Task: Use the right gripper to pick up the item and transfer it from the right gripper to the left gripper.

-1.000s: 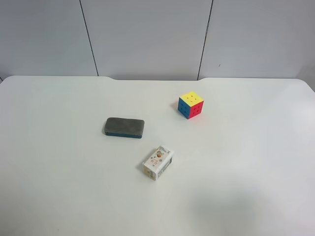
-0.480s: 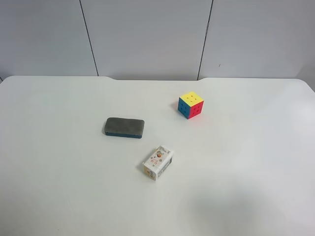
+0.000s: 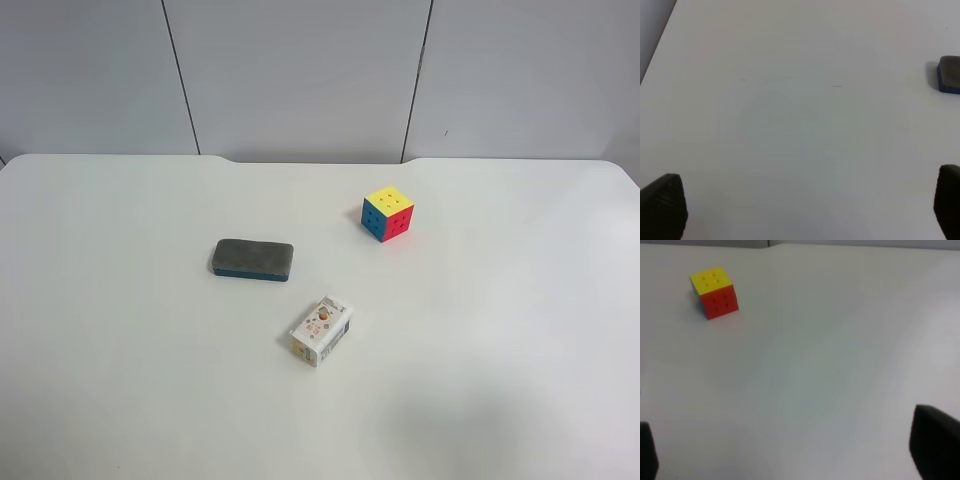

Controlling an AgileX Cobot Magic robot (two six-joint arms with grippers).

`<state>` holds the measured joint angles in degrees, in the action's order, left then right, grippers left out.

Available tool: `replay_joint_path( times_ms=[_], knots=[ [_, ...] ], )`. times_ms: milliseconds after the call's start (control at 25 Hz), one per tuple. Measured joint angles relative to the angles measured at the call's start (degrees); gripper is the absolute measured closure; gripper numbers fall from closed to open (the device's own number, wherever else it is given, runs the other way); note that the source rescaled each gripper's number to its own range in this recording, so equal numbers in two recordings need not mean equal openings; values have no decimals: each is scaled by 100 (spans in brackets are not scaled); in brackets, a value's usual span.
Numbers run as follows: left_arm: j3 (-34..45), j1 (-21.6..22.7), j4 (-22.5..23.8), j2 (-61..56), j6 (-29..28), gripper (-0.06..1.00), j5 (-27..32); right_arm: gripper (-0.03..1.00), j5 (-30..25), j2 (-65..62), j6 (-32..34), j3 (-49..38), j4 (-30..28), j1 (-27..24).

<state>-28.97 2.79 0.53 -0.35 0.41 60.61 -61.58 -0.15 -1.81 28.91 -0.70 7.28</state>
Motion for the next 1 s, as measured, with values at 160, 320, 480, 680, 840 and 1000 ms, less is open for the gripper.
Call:
replay_joint_path(
  times_ms=[160, 320, 480, 680, 840, 1000],
  knots=[
    [0, 0, 0, 0, 0, -5, 0, -3, 0, 0, 0, 0, 0, 0],
    [0, 0, 0, 0, 2, -5, 0, -3, 0, 0, 0, 0, 0, 0],
    [0, 0, 0, 0, 2, -5, 0, -3, 0, 0, 0, 0, 0, 0],
    [0, 0, 0, 0, 2, -5, 0, -3, 0, 0, 0, 0, 0, 0],
    [0, 0, 0, 0, 2, -5, 0, -3, 0, 0, 0, 0, 0, 0],
    [0, 0, 0, 0, 2, -5, 0, -3, 0, 0, 0, 0, 0, 0]
  ],
)
